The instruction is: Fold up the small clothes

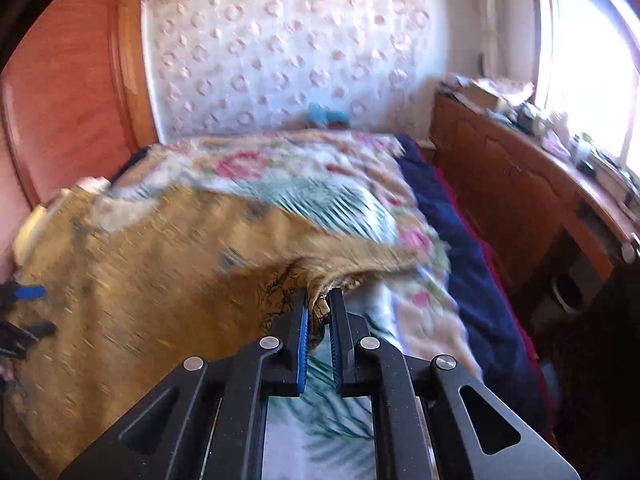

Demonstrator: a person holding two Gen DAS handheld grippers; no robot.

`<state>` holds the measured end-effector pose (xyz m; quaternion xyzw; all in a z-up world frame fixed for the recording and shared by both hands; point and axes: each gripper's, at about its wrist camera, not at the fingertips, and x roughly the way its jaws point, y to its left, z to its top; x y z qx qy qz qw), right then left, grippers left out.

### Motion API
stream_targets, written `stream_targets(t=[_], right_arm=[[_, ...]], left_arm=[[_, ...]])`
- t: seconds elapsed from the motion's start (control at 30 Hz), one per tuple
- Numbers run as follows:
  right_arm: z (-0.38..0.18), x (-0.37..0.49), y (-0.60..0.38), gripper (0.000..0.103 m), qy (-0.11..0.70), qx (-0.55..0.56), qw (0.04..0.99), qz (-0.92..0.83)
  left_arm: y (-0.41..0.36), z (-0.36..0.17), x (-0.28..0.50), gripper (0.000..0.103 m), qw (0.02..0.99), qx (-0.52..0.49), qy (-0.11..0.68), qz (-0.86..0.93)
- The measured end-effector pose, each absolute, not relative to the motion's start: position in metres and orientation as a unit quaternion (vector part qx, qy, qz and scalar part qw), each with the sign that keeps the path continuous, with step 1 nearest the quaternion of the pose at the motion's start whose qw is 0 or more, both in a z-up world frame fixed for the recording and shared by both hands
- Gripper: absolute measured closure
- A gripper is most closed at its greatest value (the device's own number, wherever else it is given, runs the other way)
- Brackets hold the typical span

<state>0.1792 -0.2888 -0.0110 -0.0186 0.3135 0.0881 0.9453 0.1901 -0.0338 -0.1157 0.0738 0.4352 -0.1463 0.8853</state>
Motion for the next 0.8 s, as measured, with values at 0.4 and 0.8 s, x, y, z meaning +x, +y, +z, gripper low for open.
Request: stream_targets(t=[0.4,0.8], right_arm=[[-0.011,0.154,-0.203,0.049,0.314,-0.082,0.919,0.223],[-0.037,0.195,-0.289,0.049,0.369,-0.027,0.922,0.112]], left_arm=[[-0.021,-0.108,0.187,0.01,0.898,0.04,0.418,-0.129],[-0.014,-0.069,0.153,0.01,0.92,-0.004,0.36,-0.156]])
